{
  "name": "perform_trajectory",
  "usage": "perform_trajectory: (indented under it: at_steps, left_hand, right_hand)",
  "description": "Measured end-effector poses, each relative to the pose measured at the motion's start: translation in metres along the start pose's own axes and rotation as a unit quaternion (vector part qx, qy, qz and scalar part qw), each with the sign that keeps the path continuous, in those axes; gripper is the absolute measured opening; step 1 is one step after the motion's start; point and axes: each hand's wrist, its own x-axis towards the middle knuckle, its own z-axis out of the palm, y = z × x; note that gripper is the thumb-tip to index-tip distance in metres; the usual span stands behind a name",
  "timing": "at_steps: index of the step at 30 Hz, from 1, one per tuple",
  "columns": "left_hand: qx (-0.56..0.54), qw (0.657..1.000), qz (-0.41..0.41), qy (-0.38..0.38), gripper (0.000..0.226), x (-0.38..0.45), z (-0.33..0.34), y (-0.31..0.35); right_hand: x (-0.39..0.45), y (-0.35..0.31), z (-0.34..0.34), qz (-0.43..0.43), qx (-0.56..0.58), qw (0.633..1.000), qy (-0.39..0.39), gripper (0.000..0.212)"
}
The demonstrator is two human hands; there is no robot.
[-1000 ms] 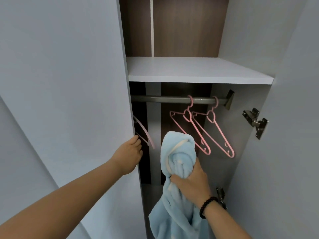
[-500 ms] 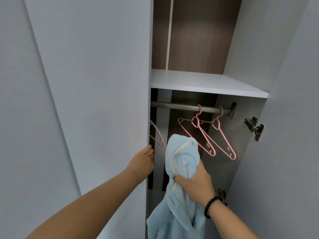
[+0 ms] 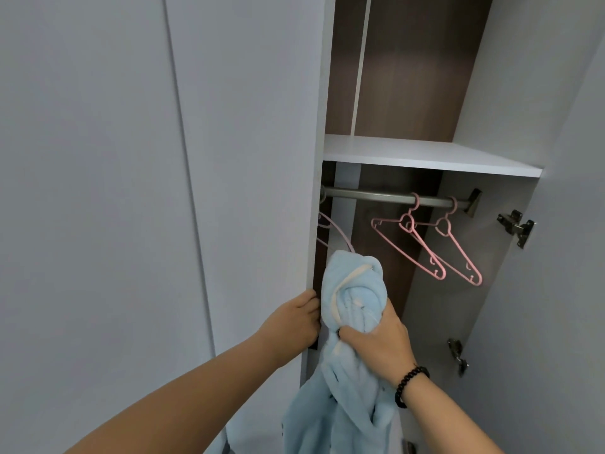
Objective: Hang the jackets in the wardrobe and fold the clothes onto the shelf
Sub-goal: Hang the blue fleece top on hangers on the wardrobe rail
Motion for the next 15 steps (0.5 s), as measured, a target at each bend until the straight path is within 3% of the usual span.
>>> perform_trajectory:
  at_steps: [6, 11, 15]
  left_hand:
    - [-0.026, 0.998, 0.009, 0.065, 0.016, -0.054, -0.001, -0.002]
    - [-0.048, 0.997, 0.004, 0.052, 0.026, -0.100, 0.002, -0.007]
    - [-0.042, 0.998, 0.008, 0.052, 0.018, -0.137, -0.001, -0.016]
  right_hand:
    - [-0.024, -0.008, 0.021, 0.001, 0.000, 1.000, 0.014, 0.069]
    - [-0.038, -0.016, 0.038, 0.001, -0.008, 1.000, -0.014, 0.070]
    - [-0.046, -0.024, 0.057, 0.000, -0.020, 0.999, -0.049, 0.070]
